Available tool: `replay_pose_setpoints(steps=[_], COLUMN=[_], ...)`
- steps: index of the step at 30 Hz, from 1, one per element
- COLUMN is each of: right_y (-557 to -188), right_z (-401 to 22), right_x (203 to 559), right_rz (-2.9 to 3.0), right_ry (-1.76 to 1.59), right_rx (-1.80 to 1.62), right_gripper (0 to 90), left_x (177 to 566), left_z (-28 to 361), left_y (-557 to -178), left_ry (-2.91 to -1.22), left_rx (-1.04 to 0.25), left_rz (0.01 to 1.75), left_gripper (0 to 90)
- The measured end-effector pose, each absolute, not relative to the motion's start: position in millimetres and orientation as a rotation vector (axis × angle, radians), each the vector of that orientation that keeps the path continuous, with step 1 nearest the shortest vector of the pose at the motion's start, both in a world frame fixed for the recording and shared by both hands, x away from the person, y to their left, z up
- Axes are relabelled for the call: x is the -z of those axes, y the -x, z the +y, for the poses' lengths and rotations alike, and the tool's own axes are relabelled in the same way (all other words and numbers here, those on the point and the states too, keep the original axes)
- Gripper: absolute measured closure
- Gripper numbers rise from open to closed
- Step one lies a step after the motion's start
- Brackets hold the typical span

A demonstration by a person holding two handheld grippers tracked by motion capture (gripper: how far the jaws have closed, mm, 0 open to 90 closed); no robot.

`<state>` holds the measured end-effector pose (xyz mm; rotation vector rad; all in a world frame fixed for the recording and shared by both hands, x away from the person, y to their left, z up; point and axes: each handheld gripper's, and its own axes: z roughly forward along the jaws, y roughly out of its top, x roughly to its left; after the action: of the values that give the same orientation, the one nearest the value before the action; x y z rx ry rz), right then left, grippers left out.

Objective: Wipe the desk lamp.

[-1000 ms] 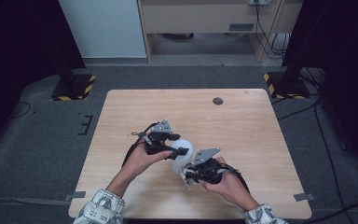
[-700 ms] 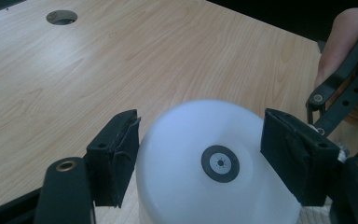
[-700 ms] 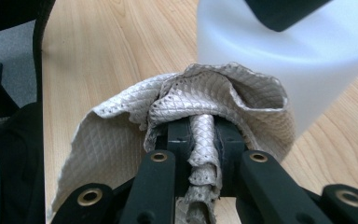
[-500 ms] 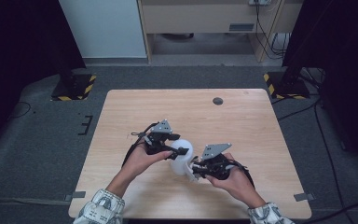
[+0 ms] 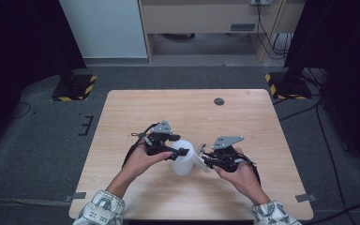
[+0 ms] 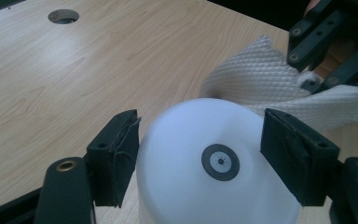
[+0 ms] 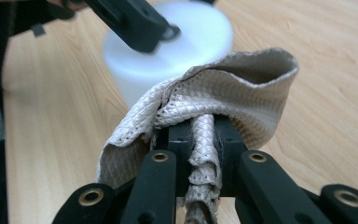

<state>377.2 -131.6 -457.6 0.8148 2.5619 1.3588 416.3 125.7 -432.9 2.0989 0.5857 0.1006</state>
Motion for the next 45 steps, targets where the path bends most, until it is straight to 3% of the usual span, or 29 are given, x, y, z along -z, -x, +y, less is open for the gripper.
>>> replay_pose_setpoints(steps=[8,16,33,45], right_y=[-380.8,-383.0,-392.4,-406.8], right_z=[-127.4,-134.3,-154.2,-184.0], right_x=[472.3,470.2,464.4,451.2], right_rz=[2.629,2.611,2.526,2.365], right_ry=[-0.84,-0.861,-0.936,-1.054], right_rx=[-1.267,-1.274,-1.258,-1.209], right_gripper=[81.2,81.1,80.6,79.4], left_x=[433.0,430.4,417.6,435.0], left_z=[124.9,124.9,188.4,206.6], left_y=[-415.8,-415.5,-431.1,-437.5], left_ry=[-2.096,-2.089,-1.983,-2.049], left_rx=[-0.113,-0.129,-0.307,-0.368], left_rz=[0.583,0.597,0.782,0.867], left_gripper=[27.7,16.7,13.7,13.5])
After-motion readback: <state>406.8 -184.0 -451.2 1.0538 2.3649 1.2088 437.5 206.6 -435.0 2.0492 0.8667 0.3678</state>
